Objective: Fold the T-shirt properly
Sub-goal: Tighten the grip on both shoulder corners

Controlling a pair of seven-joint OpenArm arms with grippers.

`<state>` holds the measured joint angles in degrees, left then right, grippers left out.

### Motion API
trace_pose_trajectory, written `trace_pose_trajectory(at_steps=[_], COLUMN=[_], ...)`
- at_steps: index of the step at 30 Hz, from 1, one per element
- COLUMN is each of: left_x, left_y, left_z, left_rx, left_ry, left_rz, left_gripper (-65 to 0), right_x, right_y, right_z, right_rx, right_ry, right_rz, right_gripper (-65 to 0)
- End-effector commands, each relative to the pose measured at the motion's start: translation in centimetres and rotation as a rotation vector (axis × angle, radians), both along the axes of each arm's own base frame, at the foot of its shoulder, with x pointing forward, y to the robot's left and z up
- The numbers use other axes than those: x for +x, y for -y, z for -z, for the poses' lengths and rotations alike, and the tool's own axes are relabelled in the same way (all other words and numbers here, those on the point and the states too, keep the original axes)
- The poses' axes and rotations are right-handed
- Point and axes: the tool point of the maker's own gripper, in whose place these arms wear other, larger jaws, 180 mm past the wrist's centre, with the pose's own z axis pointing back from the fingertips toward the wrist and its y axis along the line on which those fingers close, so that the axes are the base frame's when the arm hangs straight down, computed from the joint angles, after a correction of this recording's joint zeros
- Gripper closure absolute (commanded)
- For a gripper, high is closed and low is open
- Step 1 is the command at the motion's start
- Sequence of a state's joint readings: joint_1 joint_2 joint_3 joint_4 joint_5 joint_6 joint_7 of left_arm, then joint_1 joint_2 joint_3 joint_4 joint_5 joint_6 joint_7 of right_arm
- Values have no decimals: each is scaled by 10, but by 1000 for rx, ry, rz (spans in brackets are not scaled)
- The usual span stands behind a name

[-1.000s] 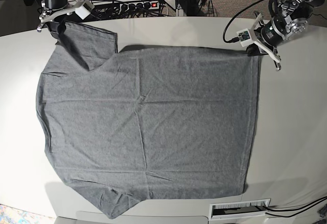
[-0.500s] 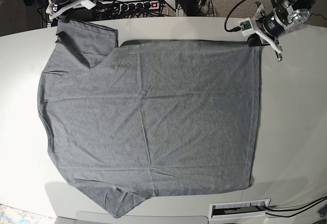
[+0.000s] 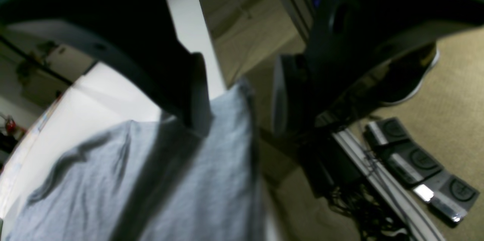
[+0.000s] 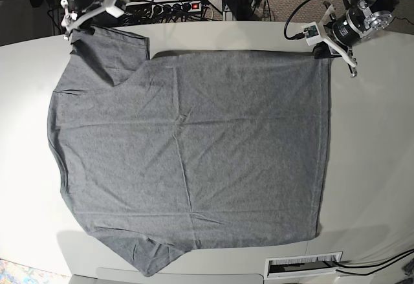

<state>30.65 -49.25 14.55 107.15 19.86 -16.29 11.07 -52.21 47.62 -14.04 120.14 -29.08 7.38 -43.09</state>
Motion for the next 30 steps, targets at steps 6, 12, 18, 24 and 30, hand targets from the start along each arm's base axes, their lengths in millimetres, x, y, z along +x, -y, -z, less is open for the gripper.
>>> trace_pose_trajectory(at_steps=[6, 12, 18, 24, 30], left_x=[-18, -17, -16, -16, -16], left_y=[-5, -4, -4, -2, 1], left_z=[10, 9, 8, 9, 9], left_rx=[29, 22, 22, 17, 9], left_ry=[-80, -75, -70, -70, -72], left_rz=[22, 25, 22, 20, 15], left_gripper=[0, 0, 0, 0, 0], right_x=[11, -1, 0, 5, 5], right_y=[-2, 19, 21, 26, 29], right_z=[-5, 12, 11, 8, 7], right_rx=[27, -26, -41, -84, -101], right_ry=[24, -26, -20, 2, 2], right_rz=[15, 38, 30, 14, 25], right_gripper=[-282, -282, -217, -84, 0])
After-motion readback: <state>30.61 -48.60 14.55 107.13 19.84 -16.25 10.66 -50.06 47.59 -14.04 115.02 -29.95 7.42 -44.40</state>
